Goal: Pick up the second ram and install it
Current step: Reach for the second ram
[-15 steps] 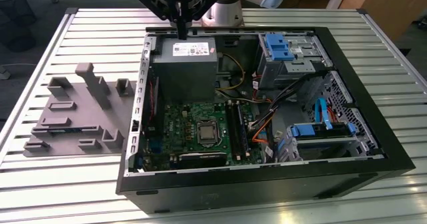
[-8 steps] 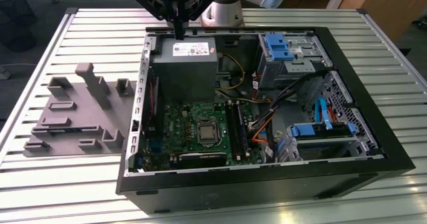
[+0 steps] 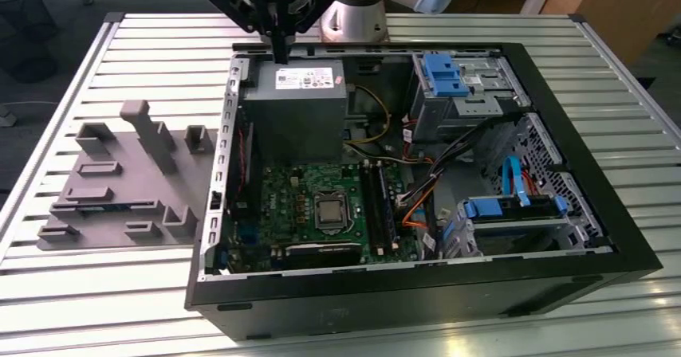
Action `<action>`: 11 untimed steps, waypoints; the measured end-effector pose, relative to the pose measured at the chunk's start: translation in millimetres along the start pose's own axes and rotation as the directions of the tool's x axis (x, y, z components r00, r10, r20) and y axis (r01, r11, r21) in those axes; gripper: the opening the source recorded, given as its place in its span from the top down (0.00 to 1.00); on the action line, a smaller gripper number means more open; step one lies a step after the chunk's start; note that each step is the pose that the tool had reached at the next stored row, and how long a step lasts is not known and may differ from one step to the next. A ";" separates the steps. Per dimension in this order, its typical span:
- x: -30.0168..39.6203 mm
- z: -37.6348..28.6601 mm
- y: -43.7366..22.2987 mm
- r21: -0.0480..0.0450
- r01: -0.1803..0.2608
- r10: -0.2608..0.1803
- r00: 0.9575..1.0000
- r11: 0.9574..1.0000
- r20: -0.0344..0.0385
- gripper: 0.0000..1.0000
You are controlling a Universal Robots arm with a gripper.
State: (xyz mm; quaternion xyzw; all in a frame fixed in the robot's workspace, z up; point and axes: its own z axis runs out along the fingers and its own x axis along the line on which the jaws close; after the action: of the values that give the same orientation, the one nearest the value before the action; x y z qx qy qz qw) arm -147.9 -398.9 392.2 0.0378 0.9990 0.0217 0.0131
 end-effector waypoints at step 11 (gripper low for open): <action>10.8 0.3 -1.1 0.000 0.000 0.000 1.000 1.000 0.000 0.89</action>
State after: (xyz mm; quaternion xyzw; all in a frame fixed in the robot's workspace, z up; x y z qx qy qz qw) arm -158.7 -399.2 391.5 0.0379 0.9990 0.0217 0.0131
